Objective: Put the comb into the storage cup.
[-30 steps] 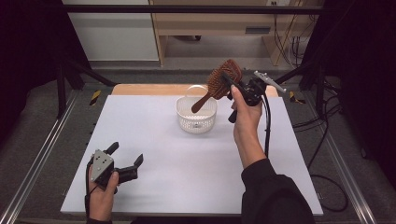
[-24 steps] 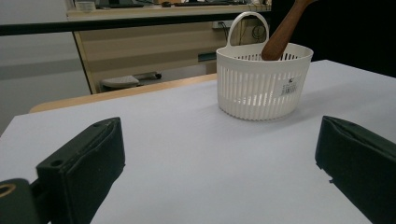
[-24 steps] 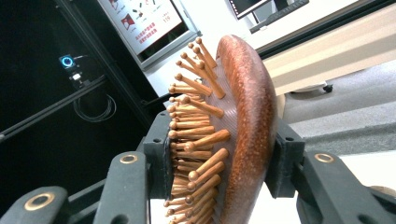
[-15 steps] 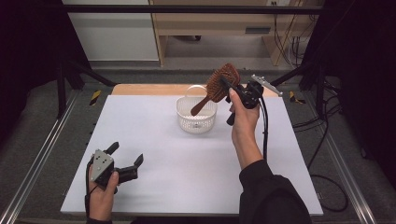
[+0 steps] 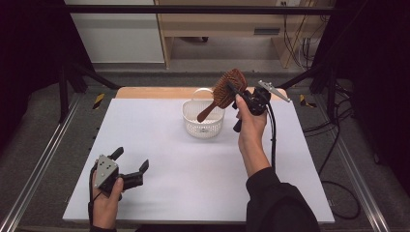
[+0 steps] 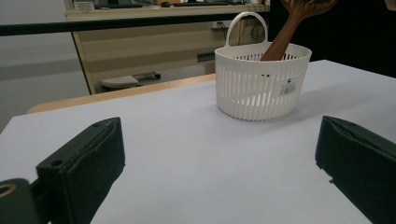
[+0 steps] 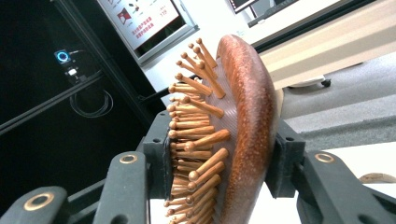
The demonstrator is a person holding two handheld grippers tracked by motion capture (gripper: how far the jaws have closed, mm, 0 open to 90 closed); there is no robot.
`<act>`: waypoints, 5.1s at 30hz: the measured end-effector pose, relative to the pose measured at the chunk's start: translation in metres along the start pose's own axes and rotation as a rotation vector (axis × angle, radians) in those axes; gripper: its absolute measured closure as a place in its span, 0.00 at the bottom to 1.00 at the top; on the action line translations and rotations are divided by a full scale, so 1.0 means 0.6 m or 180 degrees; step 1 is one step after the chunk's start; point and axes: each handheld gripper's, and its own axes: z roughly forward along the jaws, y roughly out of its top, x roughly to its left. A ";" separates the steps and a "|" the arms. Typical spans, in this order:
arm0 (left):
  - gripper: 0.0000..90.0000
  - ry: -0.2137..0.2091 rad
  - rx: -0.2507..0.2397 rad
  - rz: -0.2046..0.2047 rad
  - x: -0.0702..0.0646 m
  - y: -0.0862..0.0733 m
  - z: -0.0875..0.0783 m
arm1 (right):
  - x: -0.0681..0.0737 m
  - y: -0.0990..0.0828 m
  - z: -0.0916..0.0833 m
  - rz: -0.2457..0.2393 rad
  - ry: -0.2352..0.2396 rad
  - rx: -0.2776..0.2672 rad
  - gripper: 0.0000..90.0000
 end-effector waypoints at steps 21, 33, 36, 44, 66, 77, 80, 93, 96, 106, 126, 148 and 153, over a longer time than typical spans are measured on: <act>0.02 0.0003 -0.0015 -0.0011 0.002 0.000 -0.002 | -0.003 -0.035 0.011 0.0029 0.0024 0.0014 0.58; 0.02 -0.0002 -0.0010 -0.0009 0.001 0.000 -0.002 | -0.004 -0.056 0.025 0.0040 0.0037 0.0028 0.58; 0.02 -0.0001 -0.0013 -0.0015 0.002 -0.001 -0.002 | -0.004 -0.065 0.031 0.0056 0.0038 0.0046 0.58; 0.02 -0.0019 -0.0007 -0.0002 -0.001 -0.001 -0.001 | -0.005 -0.078 0.041 0.0070 0.0028 0.0037 0.58; 0.02 -0.0024 -0.0011 -0.0007 0.000 -0.001 -0.001 | -0.002 -0.096 0.055 0.0097 0.0032 0.0054 0.58; 0.02 -0.0024 -0.0009 -0.0010 0.000 -0.001 -0.001 | -0.003 -0.098 0.054 0.0097 0.0022 0.0063 0.58; 0.02 -0.0025 -0.0011 -0.0011 0.000 -0.001 -0.001 | -0.005 -0.101 0.055 0.0100 0.0013 0.0066 0.58; 0.02 -0.0031 -0.0010 -0.0009 0.000 -0.001 -0.001 | -0.008 -0.104 0.056 0.0113 0.0011 0.0072 0.58; 0.02 -0.0031 -0.0008 -0.0007 -0.001 -0.001 -0.001 | -0.008 -0.105 0.056 0.0125 0.0000 0.0084 0.57; 0.02 -0.0034 -0.0008 -0.0007 -0.001 -0.001 -0.001 | -0.013 -0.110 0.057 0.0127 -0.0015 0.0101 0.57; 0.02 -0.0036 -0.0007 -0.0006 -0.001 -0.001 -0.001 | -0.020 -0.108 0.056 0.0145 -0.0024 0.0137 0.56; 0.02 -0.0040 0.0002 -0.0004 -0.002 -0.001 0.000 | -0.027 -0.105 0.056 0.0145 -0.0026 0.0198 0.55; 0.02 -0.0039 0.0001 -0.0004 -0.001 -0.001 0.000 | -0.029 -0.105 0.055 0.0140 -0.0028 0.0207 0.54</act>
